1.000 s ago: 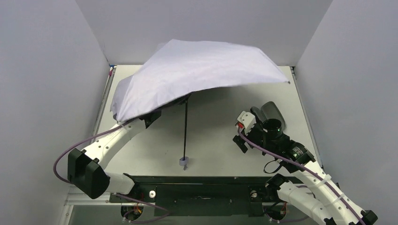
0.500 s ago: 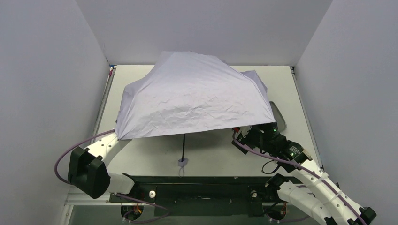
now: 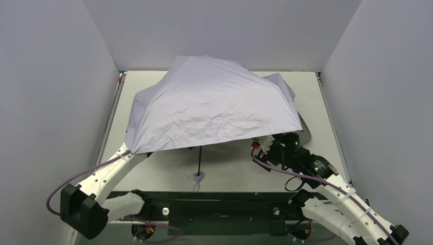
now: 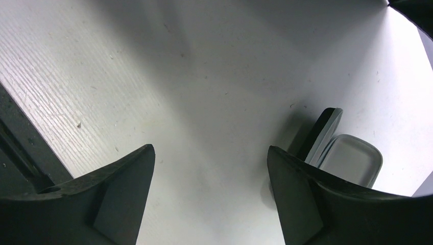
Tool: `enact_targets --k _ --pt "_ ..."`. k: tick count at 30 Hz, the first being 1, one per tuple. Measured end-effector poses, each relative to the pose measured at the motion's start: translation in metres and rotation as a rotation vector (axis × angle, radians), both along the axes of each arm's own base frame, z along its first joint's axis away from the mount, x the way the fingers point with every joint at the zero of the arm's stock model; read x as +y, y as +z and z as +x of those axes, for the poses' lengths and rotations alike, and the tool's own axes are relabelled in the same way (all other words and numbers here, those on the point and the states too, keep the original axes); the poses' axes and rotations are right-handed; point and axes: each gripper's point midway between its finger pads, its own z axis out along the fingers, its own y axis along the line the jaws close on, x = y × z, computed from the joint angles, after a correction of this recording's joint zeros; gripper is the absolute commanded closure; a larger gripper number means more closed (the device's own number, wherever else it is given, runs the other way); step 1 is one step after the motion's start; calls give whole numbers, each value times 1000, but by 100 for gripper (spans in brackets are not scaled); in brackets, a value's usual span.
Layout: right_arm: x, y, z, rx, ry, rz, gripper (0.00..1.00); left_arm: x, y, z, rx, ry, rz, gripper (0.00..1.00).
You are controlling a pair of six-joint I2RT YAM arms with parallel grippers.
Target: Open the umbrella
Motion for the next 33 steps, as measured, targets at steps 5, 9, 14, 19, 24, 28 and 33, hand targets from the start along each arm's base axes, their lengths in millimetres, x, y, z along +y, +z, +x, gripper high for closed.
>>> enact_targets --k 5,9,14,19,24,28,33 --pt "-5 -7 -5 17 17 -40 23 31 -32 -38 1 -149 202 3" --pt "-13 -13 -7 28 8 -85 21 68 -63 -69 20 -226 379 3" --pt "-28 -13 -4 -17 -50 -115 20 119 -79 -86 -59 -164 556 3" --pt "-55 -15 -1 -69 -161 -143 20 160 -62 -87 -243 -12 654 3" --pt "-83 -15 0 -132 -281 -153 19 196 -58 -90 -343 126 749 3" --pt "-102 -14 1 -183 -357 -165 18 217 -53 -93 -402 223 804 3" --pt "-121 -13 4 -204 -450 -169 18 233 -44 -94 -429 319 832 3"
